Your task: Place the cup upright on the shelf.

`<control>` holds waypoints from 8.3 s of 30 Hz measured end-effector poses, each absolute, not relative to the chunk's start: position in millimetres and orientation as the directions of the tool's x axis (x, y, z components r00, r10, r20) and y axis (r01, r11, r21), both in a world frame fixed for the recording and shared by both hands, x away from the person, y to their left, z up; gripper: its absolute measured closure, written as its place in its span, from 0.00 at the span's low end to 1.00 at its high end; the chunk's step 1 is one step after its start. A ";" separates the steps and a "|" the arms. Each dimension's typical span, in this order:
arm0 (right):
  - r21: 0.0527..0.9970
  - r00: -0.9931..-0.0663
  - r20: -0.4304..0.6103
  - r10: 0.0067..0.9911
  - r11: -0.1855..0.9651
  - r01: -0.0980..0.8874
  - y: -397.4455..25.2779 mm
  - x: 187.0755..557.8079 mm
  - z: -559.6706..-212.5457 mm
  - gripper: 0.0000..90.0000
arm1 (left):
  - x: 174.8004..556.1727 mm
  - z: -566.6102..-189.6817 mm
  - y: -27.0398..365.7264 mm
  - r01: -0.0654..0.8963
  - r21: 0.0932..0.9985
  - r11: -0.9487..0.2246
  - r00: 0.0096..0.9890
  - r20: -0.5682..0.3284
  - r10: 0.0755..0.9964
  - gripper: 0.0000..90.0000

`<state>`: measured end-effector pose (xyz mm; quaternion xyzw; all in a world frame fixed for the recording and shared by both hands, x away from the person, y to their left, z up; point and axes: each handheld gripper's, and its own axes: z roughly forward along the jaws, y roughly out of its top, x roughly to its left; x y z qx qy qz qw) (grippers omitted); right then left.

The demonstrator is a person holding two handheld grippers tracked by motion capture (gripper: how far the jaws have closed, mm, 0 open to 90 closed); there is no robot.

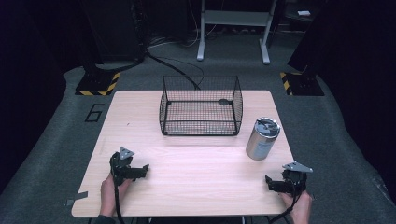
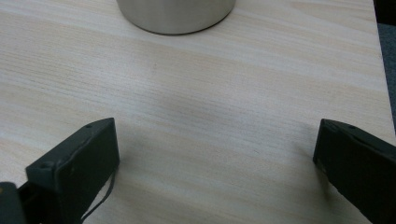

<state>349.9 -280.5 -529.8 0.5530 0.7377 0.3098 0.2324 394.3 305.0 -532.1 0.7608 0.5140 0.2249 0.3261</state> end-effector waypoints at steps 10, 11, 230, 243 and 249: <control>0.718 -0.276 -0.001 0.961 0.193 0.668 -280.2 349.8 -530.2 0.00 | 394.2 -531.8 305.2 0.638 0.725 -0.259 0.371 0.005 0.928 0.00; 0.716 -0.278 0.001 0.960 0.194 0.670 -280.4 349.8 -529.9 0.00 | 394.2 -531.7 305.2 0.638 0.725 -0.259 0.370 0.006 0.929 0.00; 0.884 -0.585 -0.045 0.810 0.305 0.354 -78.6 515.5 -271.4 0.04 | 394.4 -531.4 304.0 0.643 0.720 -0.262 0.364 0.014 0.931 0.00; 0.880 -0.573 -0.039 0.819 0.299 0.368 -64.1 536.6 -271.4 0.04 | 394.1 -531.7 303.4 0.644 0.721 -0.254 0.360 0.007 0.933 0.00; 0.878 -0.568 -0.045 0.822 0.304 0.370 -58.2 544.5 -273.9 0.04 | 394.0 -531.2 304.1 0.646 0.715 -0.266 0.367 0.014 0.930 0.00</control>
